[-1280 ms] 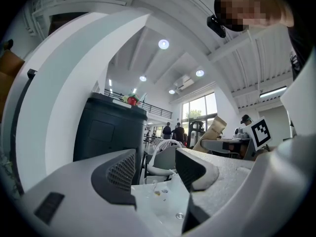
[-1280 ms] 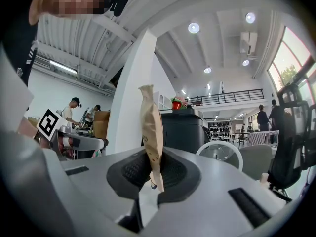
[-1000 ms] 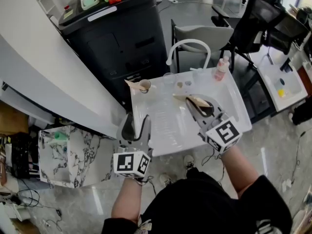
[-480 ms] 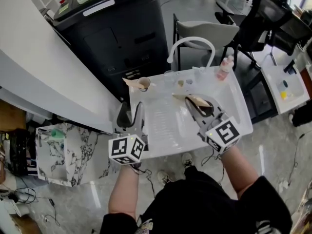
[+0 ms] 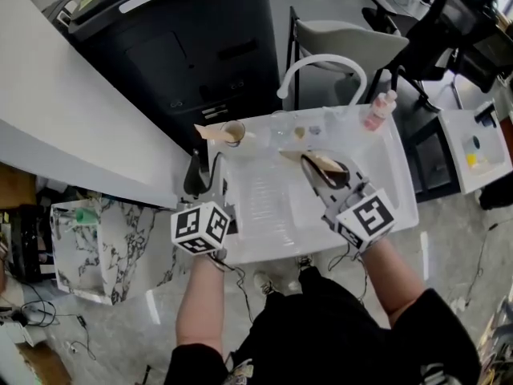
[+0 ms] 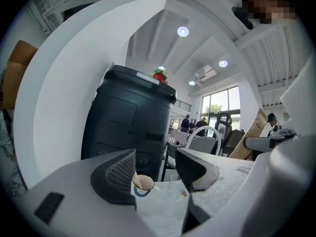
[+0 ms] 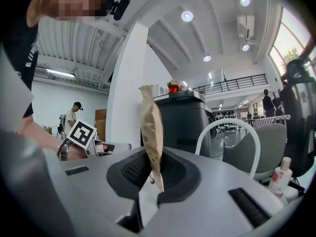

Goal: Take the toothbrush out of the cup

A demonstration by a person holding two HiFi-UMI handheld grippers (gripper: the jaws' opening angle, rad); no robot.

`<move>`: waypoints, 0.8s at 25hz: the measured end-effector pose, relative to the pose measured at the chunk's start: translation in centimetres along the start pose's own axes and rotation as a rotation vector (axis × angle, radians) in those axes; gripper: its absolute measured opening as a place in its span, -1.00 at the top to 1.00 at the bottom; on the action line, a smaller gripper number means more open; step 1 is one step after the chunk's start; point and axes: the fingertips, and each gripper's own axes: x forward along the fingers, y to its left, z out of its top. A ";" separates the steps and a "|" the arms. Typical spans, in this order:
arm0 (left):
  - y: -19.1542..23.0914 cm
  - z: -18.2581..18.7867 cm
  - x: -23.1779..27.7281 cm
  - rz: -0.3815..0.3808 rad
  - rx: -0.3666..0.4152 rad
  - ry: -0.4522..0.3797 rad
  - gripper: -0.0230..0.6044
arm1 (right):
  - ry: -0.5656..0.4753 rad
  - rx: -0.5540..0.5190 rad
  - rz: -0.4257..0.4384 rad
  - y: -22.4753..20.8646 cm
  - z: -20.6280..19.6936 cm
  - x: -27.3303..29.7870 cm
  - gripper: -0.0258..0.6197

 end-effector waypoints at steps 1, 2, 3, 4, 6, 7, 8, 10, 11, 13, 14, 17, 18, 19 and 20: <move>0.3 -0.3 0.5 0.006 -0.003 0.006 0.18 | 0.005 0.002 0.005 -0.2 -0.3 0.3 0.83; 0.6 -0.7 1.0 0.012 -0.007 0.012 0.18 | 0.010 0.004 0.010 -0.4 -0.7 0.6 0.83; 0.9 -1.1 1.6 0.018 -0.012 0.017 0.18 | 0.015 0.006 0.015 -0.6 -1.0 1.0 0.83; 1.2 -1.4 2.1 0.025 -0.018 0.022 0.18 | 0.020 0.008 0.019 -0.9 -1.4 1.3 0.83; 1.8 -2.2 3.3 0.038 -0.033 0.034 0.18 | 0.028 0.013 0.024 -1.4 -2.0 1.9 0.83; 2.2 -2.6 3.8 0.044 -0.041 0.040 0.18 | 0.032 0.016 0.025 -1.8 -2.3 2.2 0.83; 2.6 -3.0 4.4 0.050 -0.050 0.048 0.18 | 0.036 0.022 0.025 -2.1 -2.5 2.6 0.83; 3.4 -4.0 5.5 0.063 -0.075 0.067 0.18 | 0.045 0.033 0.029 -2.6 -3.2 3.2 0.83; 3.8 -4.5 6.1 0.067 -0.092 0.076 0.18 | 0.051 0.039 0.032 -2.8 -3.6 3.4 0.83; 4.6 -5.7 7.2 0.076 -0.133 0.095 0.18 | 0.068 0.050 0.037 -3.1 -4.5 3.8 0.83; 5.0 -6.2 7.7 0.082 -0.154 0.103 0.18 | 0.073 0.054 0.040 -3.3 -4.8 4.0 0.83; 6.3 -7.6 9.3 0.102 -0.182 0.125 0.18 | 0.087 0.069 0.043 -3.7 -5.8 4.5 0.83; 6.6 -8.0 9.8 0.109 -0.180 0.133 0.18 | 0.102 0.082 0.039 -3.8 -6.2 4.6 0.83; 6.9 -8.3 10.3 0.115 -0.177 0.141 0.18 | 0.119 0.096 0.032 -4.0 -6.6 4.7 0.83; 7.2 -8.7 10.7 0.121 -0.174 0.147 0.18 | 0.131 0.101 0.027 -4.3 -6.9 4.7 0.83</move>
